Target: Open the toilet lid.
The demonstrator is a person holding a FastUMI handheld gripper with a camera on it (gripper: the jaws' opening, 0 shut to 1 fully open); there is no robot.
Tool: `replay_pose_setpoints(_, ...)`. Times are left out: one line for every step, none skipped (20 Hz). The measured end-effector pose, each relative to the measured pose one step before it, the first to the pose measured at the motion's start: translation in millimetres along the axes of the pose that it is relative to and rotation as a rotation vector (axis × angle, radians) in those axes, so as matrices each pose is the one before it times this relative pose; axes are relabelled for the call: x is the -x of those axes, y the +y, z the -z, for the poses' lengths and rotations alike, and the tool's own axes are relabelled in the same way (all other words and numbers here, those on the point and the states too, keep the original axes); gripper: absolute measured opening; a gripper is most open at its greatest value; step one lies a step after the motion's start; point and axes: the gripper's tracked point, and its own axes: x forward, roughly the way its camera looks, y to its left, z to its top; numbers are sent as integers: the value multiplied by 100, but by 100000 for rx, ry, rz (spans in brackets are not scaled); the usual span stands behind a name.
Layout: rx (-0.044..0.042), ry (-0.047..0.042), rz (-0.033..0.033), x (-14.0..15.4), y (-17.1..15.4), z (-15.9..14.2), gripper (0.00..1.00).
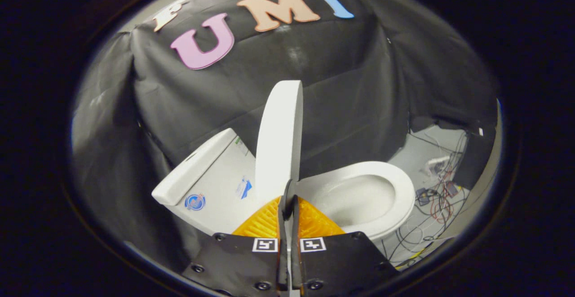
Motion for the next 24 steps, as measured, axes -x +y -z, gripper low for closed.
replay_pose_setpoints(1205,191,-334,159,228,-117,4)
replay_pose_setpoints(235,-587,-173,-148,823,-119,4)
replay_pose_setpoints(-190,-26,-494,-163,785,15,4)
replay_pose_setpoints(91,-271,-684,-180,742,2,4)
replay_pose_setpoints(194,-269,-1034,-127,739,-111,4)
replay_pose_setpoints(611,143,-1669,-210,845,20,4)
replay_pose_setpoints(1299,127,-1324,-148,761,-43,4)
replay_pose_setpoints(1555,295,-742,-149,647,41,4)
replay_pose_setpoints(1692,-140,-209,-180,592,5,4)
replay_pose_setpoints(1183,-3,-232,-135,693,90,4)
replay_pose_setpoints(768,-223,-600,-124,627,38,4)
replay_pose_setpoints(484,171,-805,-89,442,109,4)
replay_pose_setpoints(547,-188,-665,-129,457,-8,4)
replay_pose_setpoints(1668,-126,-443,-128,348,62,4)
replay_pose_setpoints(2285,-587,398,-171,216,-115,4)
replay_pose_setpoints(2165,-597,874,-63,246,-30,4)
replay_pose_setpoints(1012,-1020,626,14,258,-144,4)
replay_pose_setpoints(100,-693,218,-22,392,-25,4)
replay_pose_setpoints(-260,-525,-36,-152,193,254,4)
replay_pose_setpoints(338,-17,-122,71,259,-15,4)
replay_pose_setpoints(655,320,100,-36,474,-24,4)
replay_pose_setpoints(1103,205,577,-419,665,204,4)
replay_pose_setpoints(1303,-209,781,-287,516,-8,4)
replay_pose_setpoints(1536,44,606,-174,396,113,4)
